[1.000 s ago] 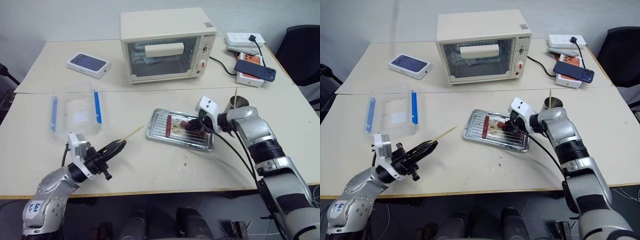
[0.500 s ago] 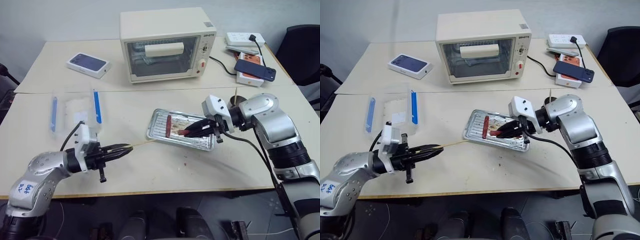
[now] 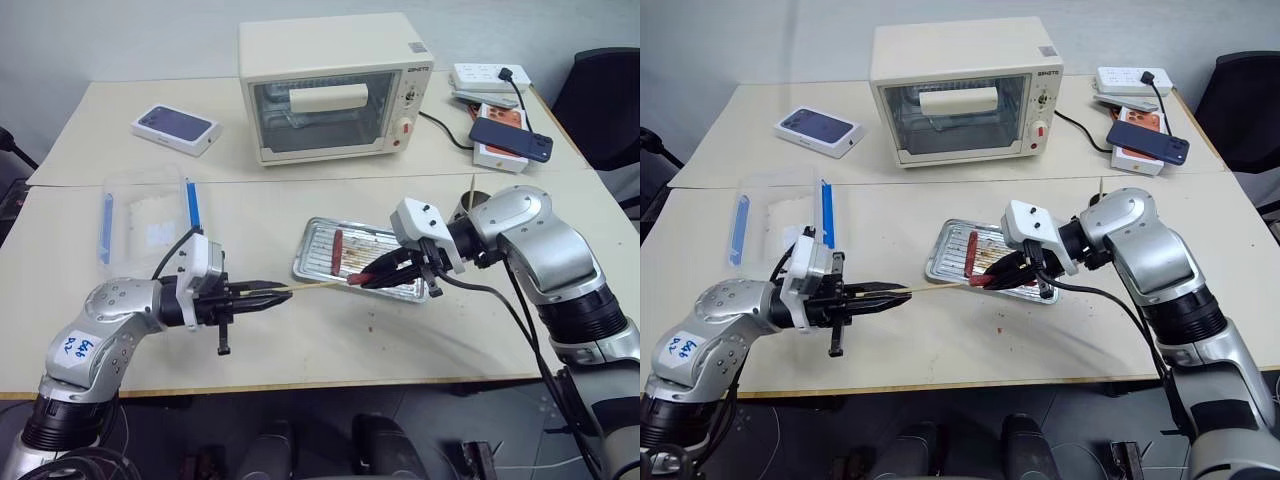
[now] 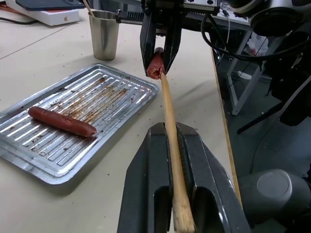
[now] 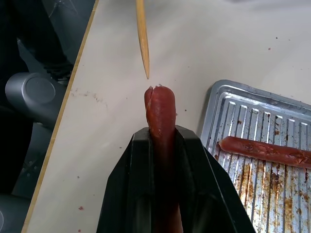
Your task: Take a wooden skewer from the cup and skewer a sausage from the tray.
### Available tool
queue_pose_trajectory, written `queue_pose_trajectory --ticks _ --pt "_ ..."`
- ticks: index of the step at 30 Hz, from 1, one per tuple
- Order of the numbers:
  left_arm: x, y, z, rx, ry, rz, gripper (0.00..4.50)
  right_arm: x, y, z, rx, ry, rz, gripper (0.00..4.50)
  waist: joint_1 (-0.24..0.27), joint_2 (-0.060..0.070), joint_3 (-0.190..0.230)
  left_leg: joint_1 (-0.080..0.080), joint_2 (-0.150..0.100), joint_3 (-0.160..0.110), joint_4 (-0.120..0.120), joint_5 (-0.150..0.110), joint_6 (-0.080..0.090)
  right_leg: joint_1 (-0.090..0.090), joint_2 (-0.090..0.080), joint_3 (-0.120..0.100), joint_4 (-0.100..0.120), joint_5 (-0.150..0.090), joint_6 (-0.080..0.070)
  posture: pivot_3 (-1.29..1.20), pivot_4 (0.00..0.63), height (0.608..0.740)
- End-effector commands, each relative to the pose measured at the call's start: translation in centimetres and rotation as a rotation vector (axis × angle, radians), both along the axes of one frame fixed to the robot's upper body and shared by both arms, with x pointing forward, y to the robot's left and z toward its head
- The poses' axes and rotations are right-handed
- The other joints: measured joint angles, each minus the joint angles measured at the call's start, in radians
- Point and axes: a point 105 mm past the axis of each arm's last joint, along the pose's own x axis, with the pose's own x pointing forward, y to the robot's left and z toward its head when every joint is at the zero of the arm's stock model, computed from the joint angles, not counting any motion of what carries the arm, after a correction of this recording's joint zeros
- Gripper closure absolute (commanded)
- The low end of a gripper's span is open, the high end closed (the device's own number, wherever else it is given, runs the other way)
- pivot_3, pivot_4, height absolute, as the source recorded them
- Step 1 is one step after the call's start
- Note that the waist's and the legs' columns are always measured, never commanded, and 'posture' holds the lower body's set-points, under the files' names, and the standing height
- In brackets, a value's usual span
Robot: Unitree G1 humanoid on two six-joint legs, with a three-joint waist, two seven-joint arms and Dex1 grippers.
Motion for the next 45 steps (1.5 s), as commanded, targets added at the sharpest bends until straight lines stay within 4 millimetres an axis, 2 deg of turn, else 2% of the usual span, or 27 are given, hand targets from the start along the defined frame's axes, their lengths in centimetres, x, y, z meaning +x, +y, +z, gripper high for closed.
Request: queue_pose_trajectory --ticks 1,20,45 --pt "0.0 0.0 0.2 -0.003 -0.020 0.001 4.50 -0.4 0.3 1.1 -0.003 -0.044 0.026 3.95 0.000 0.000 0.000 0.000 0.000 0.000 0.000 0.000 0.000 0.000 0.000 0.000 0.000 0.000 0.000 0.00 0.150 0.740" --pt "0.1 -0.9 -0.2 -0.023 -0.026 -0.004 4.50 -0.6 0.5 0.7 0.004 -0.036 0.030 3.95 0.000 0.000 0.000 0.000 0.000 0.000 0.001 0.000 0.000 0.000 0.000 0.000 0.001 0.000 0.000 0.00 0.150 0.740" --pt "-0.4 -1.1 0.6 -0.054 -0.017 -0.023 4.50 -0.3 0.4 0.3 -0.004 -0.024 0.027 3.95 0.000 0.000 0.000 0.000 0.000 0.000 0.001 0.000 0.000 0.000 0.000 0.000 0.001 0.000 0.000 0.00 0.150 0.740"
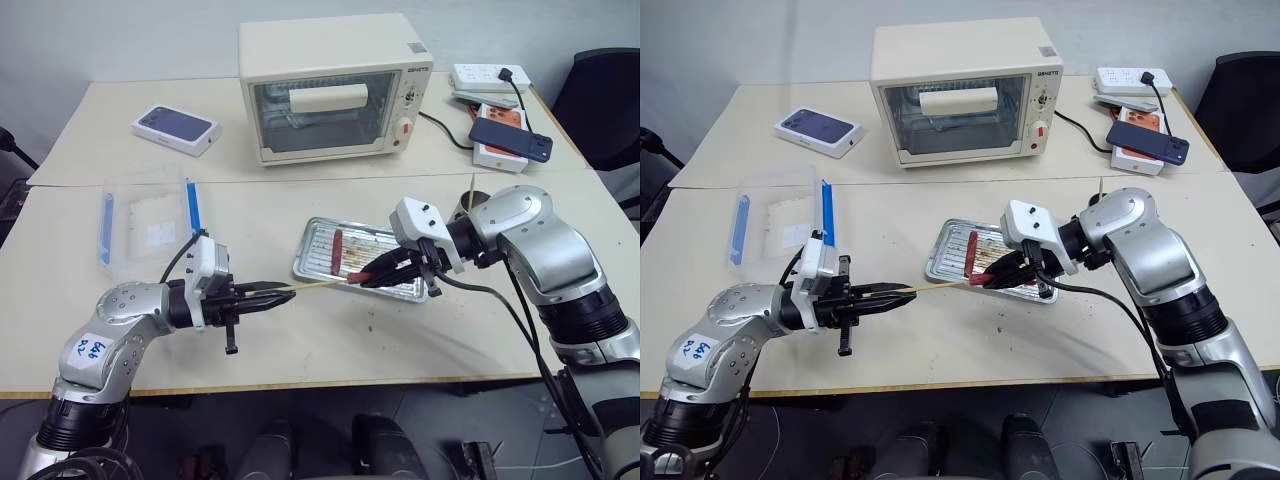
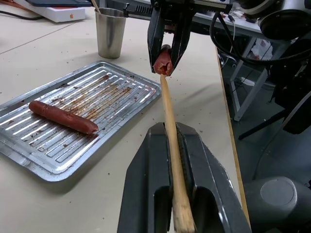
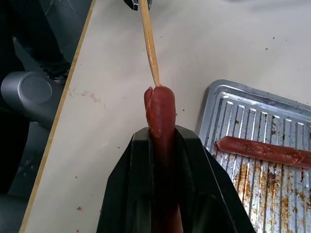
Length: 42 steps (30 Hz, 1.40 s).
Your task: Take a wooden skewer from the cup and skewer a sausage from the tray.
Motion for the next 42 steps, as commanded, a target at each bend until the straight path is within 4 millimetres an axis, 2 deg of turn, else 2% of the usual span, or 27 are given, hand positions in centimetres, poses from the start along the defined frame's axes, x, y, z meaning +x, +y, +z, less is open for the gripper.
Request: queue_pose_trajectory --ticks 1,16,42 --pt "-0.85 -0.80 1.18 -0.027 -0.042 -0.051 4.50 -0.31 0.25 0.18 -0.001 -0.007 0.027 3.95 0.000 0.000 0.000 0.000 0.000 0.000 0.000 0.000 0.000 0.000 0.000 0.000 0.000 0.000 0.000 0.00 0.150 0.740" --pt "-0.98 0.11 1.16 -0.007 -0.039 -0.027 4.50 -0.05 -0.25 -0.10 -0.013 0.002 0.014 3.95 0.000 0.000 0.000 0.000 0.000 0.000 0.000 0.000 0.000 0.000 0.000 0.000 0.000 0.000 0.000 0.00 0.150 0.740" --pt "-0.45 -0.34 0.35 -0.009 -0.038 -0.027 4.50 -0.22 -0.02 0.09 -0.002 0.006 0.020 3.95 0.000 0.000 0.000 0.000 0.000 0.000 0.001 0.000 0.000 0.000 0.000 0.000 0.001 0.000 0.000 0.00 0.150 0.740"
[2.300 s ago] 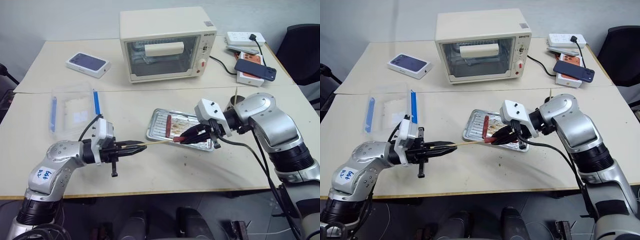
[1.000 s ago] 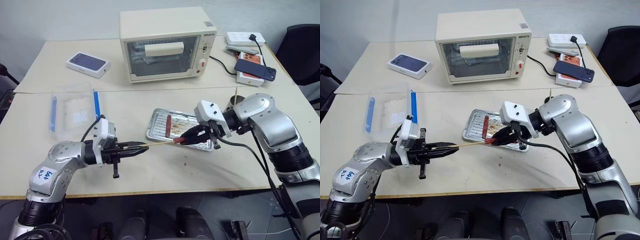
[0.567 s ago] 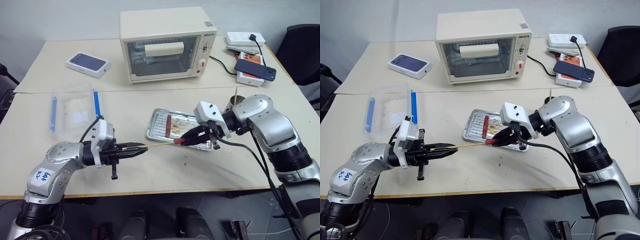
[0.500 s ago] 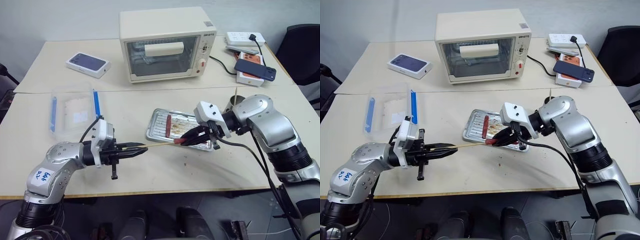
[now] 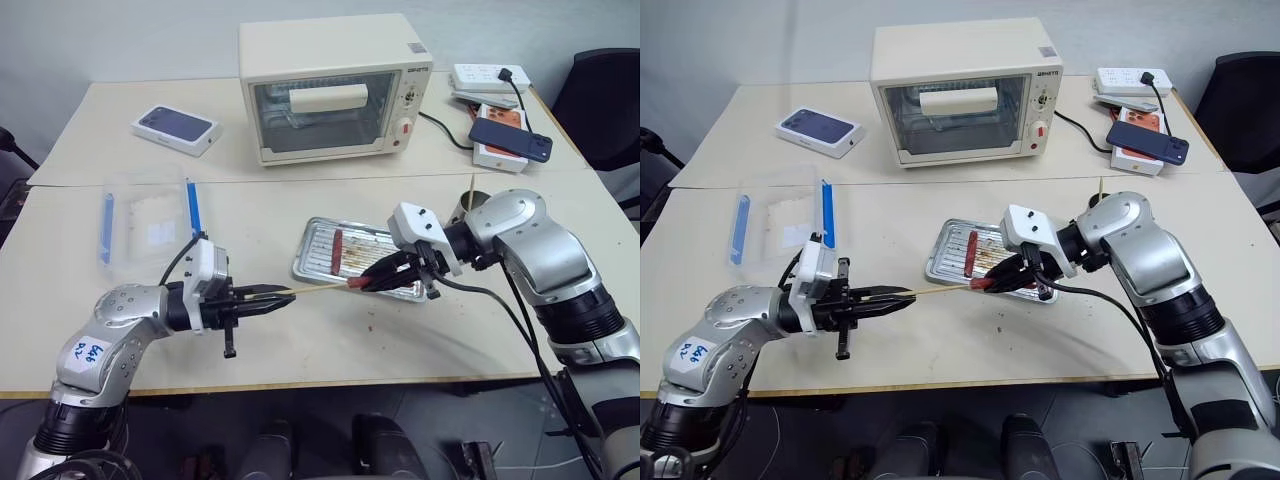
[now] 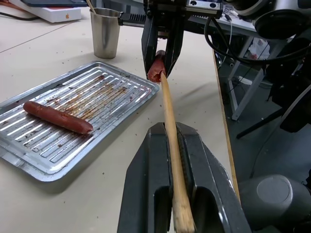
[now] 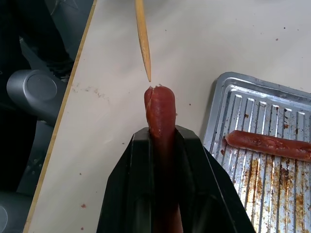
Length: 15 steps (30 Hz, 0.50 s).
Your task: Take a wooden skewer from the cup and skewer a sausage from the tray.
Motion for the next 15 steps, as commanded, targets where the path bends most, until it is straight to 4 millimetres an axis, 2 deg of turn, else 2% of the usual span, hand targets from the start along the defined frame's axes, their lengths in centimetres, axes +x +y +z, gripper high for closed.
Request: queue_pose_trajectory --ticks 1,15 --pt "-0.02 -0.29 0.39 -0.010 -0.028 -0.014 4.50 -0.38 0.10 0.82 0.010 -0.029 0.024 3.95 0.000 0.000 0.000 0.000 0.000 0.000 0.000 0.000 0.000 0.000 0.000 0.000 0.000 0.000 0.000 0.00 0.150 0.740" --pt "0.14 0.52 0.03 -0.003 -0.023 0.005 4.50 -0.35 -0.10 0.77 0.008 -0.029 0.015 3.95 0.000 0.000 0.000 0.000 0.000 0.000 0.000 0.000 0.000 0.000 0.000 0.000 0.000 0.000 0.000 0.00 0.150 0.740"
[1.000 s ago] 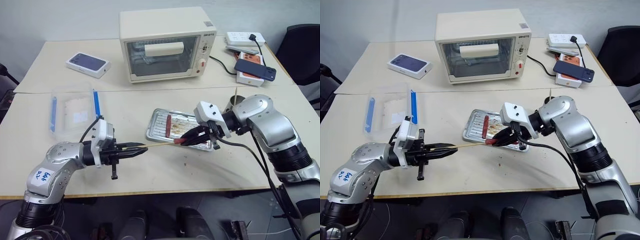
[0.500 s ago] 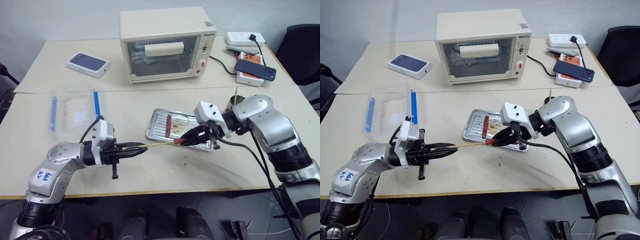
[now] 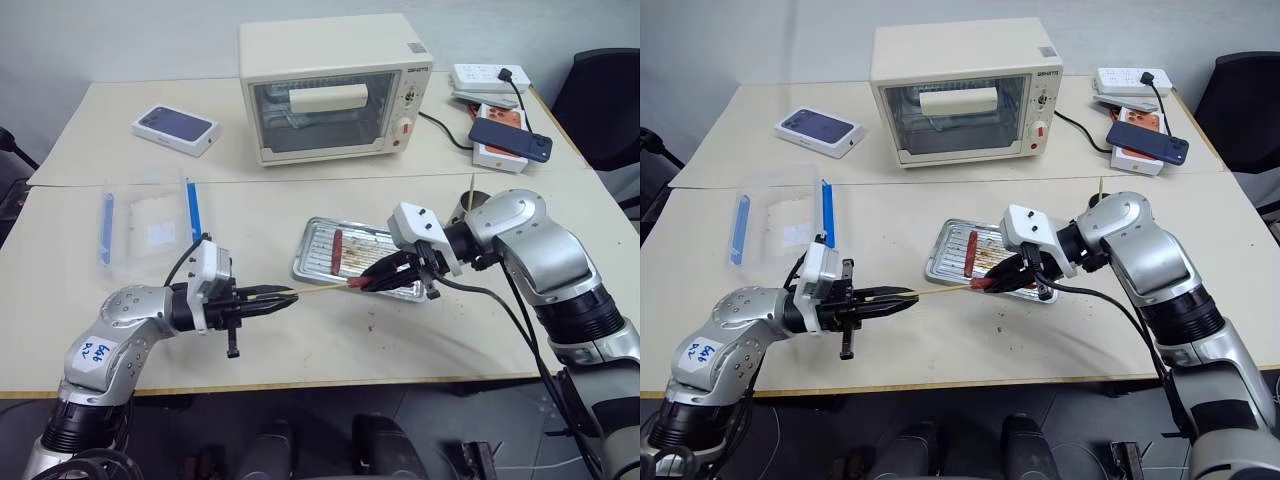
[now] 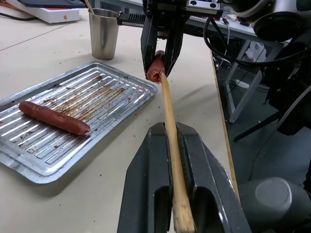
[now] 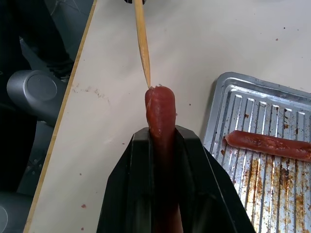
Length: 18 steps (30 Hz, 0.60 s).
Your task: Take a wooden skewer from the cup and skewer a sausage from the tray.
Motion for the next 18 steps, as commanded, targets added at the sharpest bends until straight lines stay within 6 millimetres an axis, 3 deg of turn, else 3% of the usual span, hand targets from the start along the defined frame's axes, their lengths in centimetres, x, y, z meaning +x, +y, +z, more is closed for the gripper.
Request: queue_pose_trajectory --ticks 1,18 --pt "-0.06 0.55 0.42 0.011 -0.034 0.010 4.50 -0.35 -0.12 0.76 0.007 -0.029 0.016 3.95 0.000 0.000 0.000 0.000 0.000 0.000 0.000 0.000 0.000 0.000 0.000 0.000 0.000 0.000 0.000 0.00 0.150 0.740" --pt "-0.13 -0.08 -0.02 0.002 -0.029 0.000 4.50 -0.28 0.01 0.78 0.009 -0.029 0.020 3.95 0.000 0.000 0.000 0.000 0.000 0.000 0.000 0.000 0.000 0.000 0.000 0.000 0.000 0.000 0.000 0.00 0.150 0.740"
